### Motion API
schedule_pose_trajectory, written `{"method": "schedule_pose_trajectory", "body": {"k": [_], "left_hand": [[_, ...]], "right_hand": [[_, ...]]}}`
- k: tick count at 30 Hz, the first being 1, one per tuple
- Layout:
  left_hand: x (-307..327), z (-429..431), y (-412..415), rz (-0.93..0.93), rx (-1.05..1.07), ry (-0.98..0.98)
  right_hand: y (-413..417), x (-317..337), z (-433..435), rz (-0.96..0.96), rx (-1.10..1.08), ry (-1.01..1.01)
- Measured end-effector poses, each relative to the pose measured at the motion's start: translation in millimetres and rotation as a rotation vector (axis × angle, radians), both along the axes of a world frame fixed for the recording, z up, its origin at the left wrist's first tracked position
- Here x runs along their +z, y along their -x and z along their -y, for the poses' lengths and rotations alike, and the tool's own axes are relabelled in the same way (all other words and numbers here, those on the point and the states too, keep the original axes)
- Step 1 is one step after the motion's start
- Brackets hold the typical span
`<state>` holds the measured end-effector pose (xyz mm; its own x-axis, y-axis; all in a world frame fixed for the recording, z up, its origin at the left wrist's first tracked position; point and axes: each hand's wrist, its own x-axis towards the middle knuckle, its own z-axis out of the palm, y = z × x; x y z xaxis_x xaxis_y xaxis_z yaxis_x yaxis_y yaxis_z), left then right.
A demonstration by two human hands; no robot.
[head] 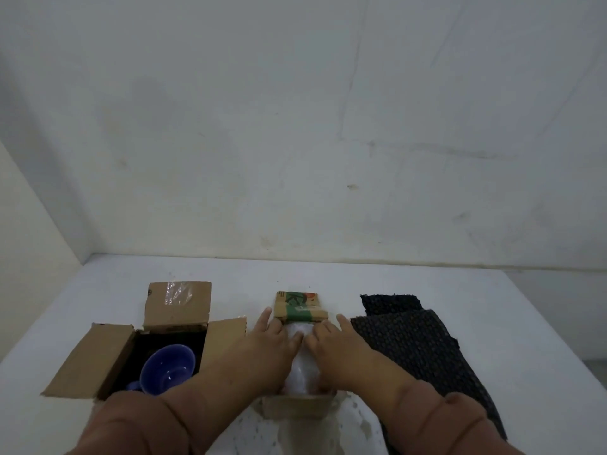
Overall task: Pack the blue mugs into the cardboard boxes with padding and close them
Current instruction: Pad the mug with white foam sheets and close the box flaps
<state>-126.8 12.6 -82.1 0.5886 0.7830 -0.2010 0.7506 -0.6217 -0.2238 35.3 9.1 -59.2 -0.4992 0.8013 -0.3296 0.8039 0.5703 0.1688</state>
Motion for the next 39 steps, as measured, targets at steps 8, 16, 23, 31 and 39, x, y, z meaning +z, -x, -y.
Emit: {"method": "schedule_pose_trajectory", "body": {"k": [8,16,23,31,39], "left_hand": [[-1.1,-2.0,-5.2,-0.101,-0.002,-0.006],[1.0,-2.6,-7.3,-0.086,-0.006,0.002],[-3.7,-0.4,-2.1,-0.021,-0.006,0.008],[0.3,-4.8,8.4,0.089,0.0,0.094],[4.7,-8.1,13.4,-0.114,0.053,0.03]], "right_hand": [[-16.9,8.0,-1.5,-0.084,-0.048,0.184],[2.4,21.3,-5.8,0.171,-0.056,0.017],[6.1,6.8,-4.9,0.176,-0.132,0.038],[-3.5,14.1,-0.5,0.092,-0.079,-0.014],[9.5,-4.7,8.0,0.188,-0.186,0.0]]}}
